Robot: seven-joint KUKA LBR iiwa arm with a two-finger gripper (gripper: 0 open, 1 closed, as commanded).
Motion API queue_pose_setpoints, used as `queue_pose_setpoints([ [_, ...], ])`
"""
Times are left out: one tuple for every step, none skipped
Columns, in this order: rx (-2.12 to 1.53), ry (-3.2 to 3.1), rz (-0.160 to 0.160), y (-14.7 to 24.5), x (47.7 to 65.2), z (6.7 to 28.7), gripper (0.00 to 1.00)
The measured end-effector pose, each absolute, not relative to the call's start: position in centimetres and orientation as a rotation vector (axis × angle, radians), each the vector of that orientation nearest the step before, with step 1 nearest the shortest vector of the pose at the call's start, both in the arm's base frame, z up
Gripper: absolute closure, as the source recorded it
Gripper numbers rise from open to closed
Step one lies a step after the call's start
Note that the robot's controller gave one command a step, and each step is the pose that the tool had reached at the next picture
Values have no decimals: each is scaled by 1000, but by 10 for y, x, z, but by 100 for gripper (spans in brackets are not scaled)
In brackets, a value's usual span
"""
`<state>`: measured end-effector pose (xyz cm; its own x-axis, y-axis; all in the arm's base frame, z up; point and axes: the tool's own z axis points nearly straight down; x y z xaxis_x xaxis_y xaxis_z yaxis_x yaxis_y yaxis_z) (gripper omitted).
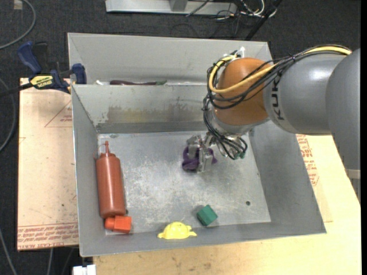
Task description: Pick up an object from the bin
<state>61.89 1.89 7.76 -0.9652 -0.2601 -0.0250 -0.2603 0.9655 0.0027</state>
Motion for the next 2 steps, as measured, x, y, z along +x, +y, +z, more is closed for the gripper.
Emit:
queue_pose_setpoints([
  [-409, 3090, 10, 19, 619, 78, 100],
  [-434, 3082, 10, 8, 627, 206, 100],
])
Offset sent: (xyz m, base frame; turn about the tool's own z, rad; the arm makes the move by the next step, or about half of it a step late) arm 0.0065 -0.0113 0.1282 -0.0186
